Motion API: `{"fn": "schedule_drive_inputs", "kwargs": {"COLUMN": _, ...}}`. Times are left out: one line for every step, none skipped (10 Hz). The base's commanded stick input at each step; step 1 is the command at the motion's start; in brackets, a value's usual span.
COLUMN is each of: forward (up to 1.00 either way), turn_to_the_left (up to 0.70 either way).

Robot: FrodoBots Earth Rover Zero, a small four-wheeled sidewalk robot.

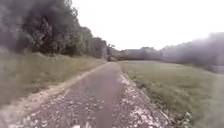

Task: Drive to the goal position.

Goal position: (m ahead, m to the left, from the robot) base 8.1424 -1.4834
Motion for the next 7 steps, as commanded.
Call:
{"fn": "schedule_drive_inputs", "kwargs": {"forward": 0.0, "turn_to_the_left": 0.0}}
{"fn": "schedule_drive_inputs", "kwargs": {"forward": 0.0, "turn_to_the_left": 0.0}}
{"fn": "schedule_drive_inputs", "kwargs": {"forward": 0.0, "turn_to_the_left": 0.0}}
{"fn": "schedule_drive_inputs", "kwargs": {"forward": 0.0, "turn_to_the_left": 0.0}}
{"fn": "schedule_drive_inputs", "kwargs": {"forward": 0.0, "turn_to_the_left": 0.0}}
{"fn": "schedule_drive_inputs", "kwargs": {"forward": 0.7, "turn_to_the_left": 0.0}}
{"fn": "schedule_drive_inputs", "kwargs": {"forward": 0.7, "turn_to_the_left": 0.0}}
